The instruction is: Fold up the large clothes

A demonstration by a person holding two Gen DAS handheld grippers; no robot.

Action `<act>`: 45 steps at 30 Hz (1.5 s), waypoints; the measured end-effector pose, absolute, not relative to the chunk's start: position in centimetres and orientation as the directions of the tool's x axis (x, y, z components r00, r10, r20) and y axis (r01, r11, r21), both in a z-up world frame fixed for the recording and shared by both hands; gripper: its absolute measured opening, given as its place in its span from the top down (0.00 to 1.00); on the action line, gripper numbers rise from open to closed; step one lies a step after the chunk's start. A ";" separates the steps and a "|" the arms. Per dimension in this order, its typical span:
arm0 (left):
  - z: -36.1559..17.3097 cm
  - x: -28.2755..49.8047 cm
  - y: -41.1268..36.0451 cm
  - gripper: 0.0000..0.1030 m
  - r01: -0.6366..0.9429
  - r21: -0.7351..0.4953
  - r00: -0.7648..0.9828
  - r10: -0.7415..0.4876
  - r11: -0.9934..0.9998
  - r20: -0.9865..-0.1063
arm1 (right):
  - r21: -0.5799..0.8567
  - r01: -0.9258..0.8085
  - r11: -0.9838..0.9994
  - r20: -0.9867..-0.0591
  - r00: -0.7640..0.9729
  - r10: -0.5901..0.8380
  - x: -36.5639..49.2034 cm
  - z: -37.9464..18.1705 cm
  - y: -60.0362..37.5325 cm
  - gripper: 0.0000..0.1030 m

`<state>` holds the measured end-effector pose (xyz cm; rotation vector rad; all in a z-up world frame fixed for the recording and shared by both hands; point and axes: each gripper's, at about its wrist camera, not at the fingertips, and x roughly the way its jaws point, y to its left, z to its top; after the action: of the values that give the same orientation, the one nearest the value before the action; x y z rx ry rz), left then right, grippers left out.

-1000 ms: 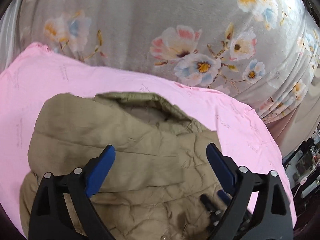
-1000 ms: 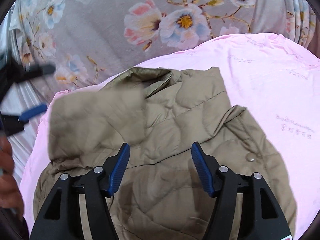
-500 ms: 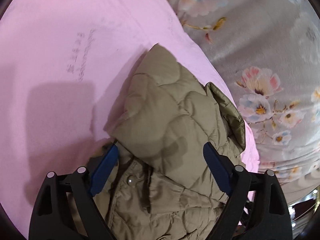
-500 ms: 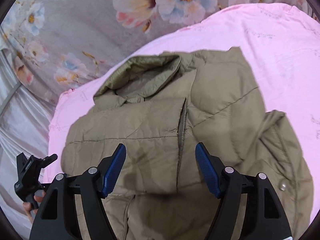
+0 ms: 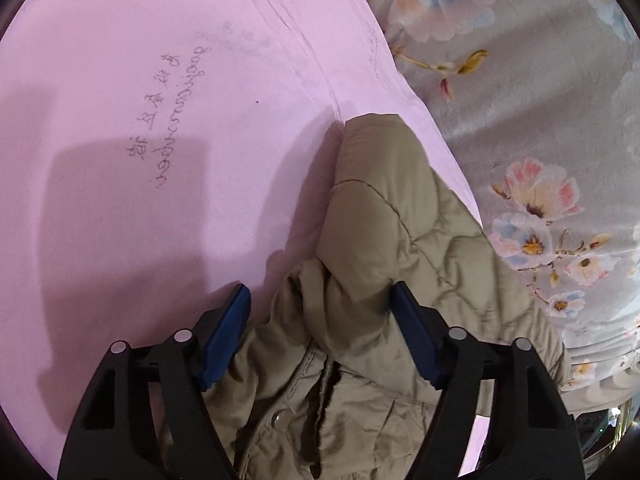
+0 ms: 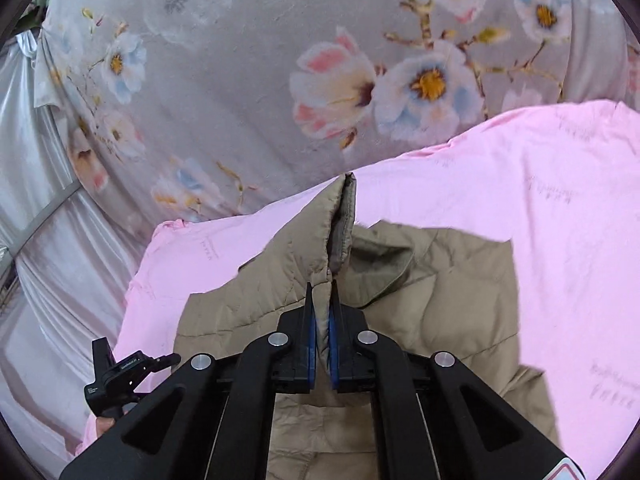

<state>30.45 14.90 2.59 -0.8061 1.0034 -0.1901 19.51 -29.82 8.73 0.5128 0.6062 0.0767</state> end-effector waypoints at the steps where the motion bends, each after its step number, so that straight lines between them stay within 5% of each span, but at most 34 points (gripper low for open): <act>1: 2.7 30.6 14.7 0.34 -0.206 -0.676 0.550 -0.487 0.708 -0.678 | 0.454 0.090 0.887 -0.542 0.818 0.194 19.5 8.7 -30.1 0.96; 12: 4.5 29.9 12.4 0.36 -0.159 -0.661 0.547 -0.493 0.733 -0.677 | 0.448 0.191 0.873 -0.650 0.740 0.172 19.5 1.9 -32.2 0.96; 19: 4.5 29.1 12.0 0.32 -0.160 -0.691 0.525 -0.532 0.705 -0.664 | 0.447 0.163 0.880 -0.623 0.762 0.175 19.4 3.4 -32.2 0.96; 24: 6.7 26.9 13.2 0.32 -0.122 -0.793 0.572 -0.611 0.597 -0.548 | 0.419 0.149 0.895 -0.622 0.766 0.163 19.5 4.4 -31.7 0.96; 36: 2.5 29.9 11.6 0.33 -0.206 -0.772 0.522 -0.600 0.601 -0.606 | 0.410 0.121 0.904 -0.606 0.777 0.171 19.5 5.7 -30.9 0.96; 37: 2.2 30.3 11.8 0.40 -0.213 -0.764 0.533 -0.583 0.609 -0.613 | 0.401 0.119 0.908 -0.607 0.777 0.166 19.5 5.8 -30.9 0.96; 40: 2.2 31.2 12.4 0.83 -0.220 -0.705 0.552 -0.510 0.674 -0.659 | 0.388 0.112 0.915 -0.601 0.784 0.158 19.3 6.2 -30.9 0.96; 45: 4.1 29.1 13.4 0.93 -0.143 -0.630 0.617 -0.430 0.763 -0.660 | 0.410 0.063 0.910 -0.532 0.827 0.183 17.2 7.0 -29.9 0.96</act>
<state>29.15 13.45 4.14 -0.7058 0.9091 -0.1820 17.22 -29.90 7.02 0.4296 0.5990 0.0663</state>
